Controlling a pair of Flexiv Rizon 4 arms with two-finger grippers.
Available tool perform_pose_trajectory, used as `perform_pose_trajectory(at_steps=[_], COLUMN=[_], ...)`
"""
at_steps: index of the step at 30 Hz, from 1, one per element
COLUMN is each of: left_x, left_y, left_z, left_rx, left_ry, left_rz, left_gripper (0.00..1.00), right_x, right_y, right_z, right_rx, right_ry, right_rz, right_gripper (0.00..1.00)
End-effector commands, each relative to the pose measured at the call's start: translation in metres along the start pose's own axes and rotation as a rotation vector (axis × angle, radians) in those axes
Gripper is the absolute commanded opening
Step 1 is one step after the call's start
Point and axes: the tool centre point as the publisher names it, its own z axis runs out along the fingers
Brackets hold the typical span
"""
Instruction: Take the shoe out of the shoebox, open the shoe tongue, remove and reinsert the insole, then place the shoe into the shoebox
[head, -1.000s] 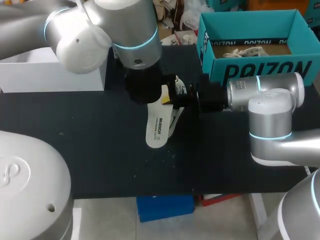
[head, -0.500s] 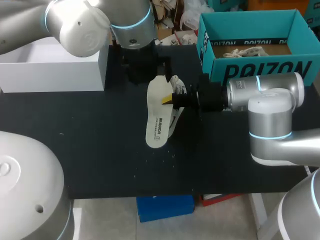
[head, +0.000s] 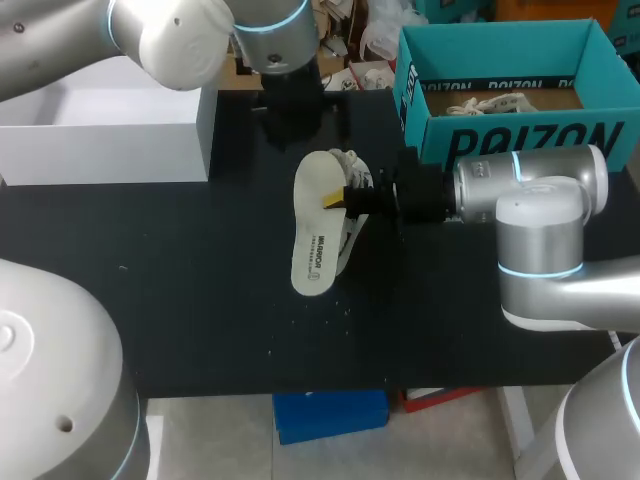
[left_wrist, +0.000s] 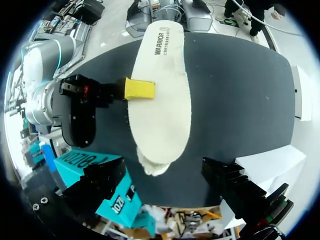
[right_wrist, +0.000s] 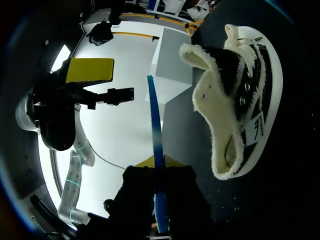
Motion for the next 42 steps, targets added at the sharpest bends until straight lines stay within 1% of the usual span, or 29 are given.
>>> perform_pose_trajectory(at_steps=[1, 5, 10, 16, 24, 30, 32, 34, 35, 37, 39, 42], left_x=[-0.004, -0.005, -0.009, -0.012, -0.008, -0.007, -0.007, -0.007, -0.006, 0.003, 0.016, 0.024], left_y=[-0.003, -0.014, -0.034, -0.068, -0.117, -0.147, -0.156, -0.167, -0.172, -0.179, -0.182, -0.191], left_z=[0.003, -0.004, -0.012, -0.020, -0.027, -0.036, -0.041, -0.046, -0.047, -0.046, -0.044, -0.047], left_rx=[0.008, 0.008, 0.005, 0.012, 0.027, 0.045, 0.070, 0.110, 0.108, 0.178, 0.258, 0.300], left_ry=[0.001, 0.001, 0.000, 0.003, 0.028, 0.009, -0.037, -0.107, -0.121, -0.267, -0.451, -0.621], left_rz=[0.010, 0.012, 0.013, 0.019, 0.008, 0.005, 0.014, 0.034, 0.041, 0.034, 0.043, 0.106], left_gripper=[1.00, 1.00, 1.00, 1.00, 1.00, 1.00, 1.00, 1.00, 1.00, 1.00, 1.00, 1.00], right_x=[0.000, 0.000, 0.000, 0.000, 0.000, 0.000, 0.000, 0.000, 0.000, 0.000, 0.000, 0.000], right_y=[0.000, 0.000, 0.000, 0.000, 0.000, 0.000, 0.000, 0.000, 0.000, 0.000, 0.000, 0.000], right_z=[0.001, 0.001, 0.001, 0.001, 0.001, 0.001, 0.001, 0.001, 0.001, 0.001, 0.001, 0.001], right_rx=[-0.003, -0.003, -0.003, -0.003, -0.003, -0.003, -0.003, -0.003, -0.003, -0.003, -0.003, -0.003], right_ry=[-0.002, -0.002, -0.002, -0.002, -0.002, -0.002, -0.002, -0.002, -0.002, -0.002, -0.002, -0.002], right_rz=[0.000, 0.000, 0.000, 0.000, 0.000, 0.000, 0.000, 0.000, 0.000, 0.000, 0.000, 0.000], right_gripper=[0.00, 0.00, 0.00, 0.00, 0.00, 0.00, 0.00, 0.00, 0.00, 0.00, 0.00, 0.00])
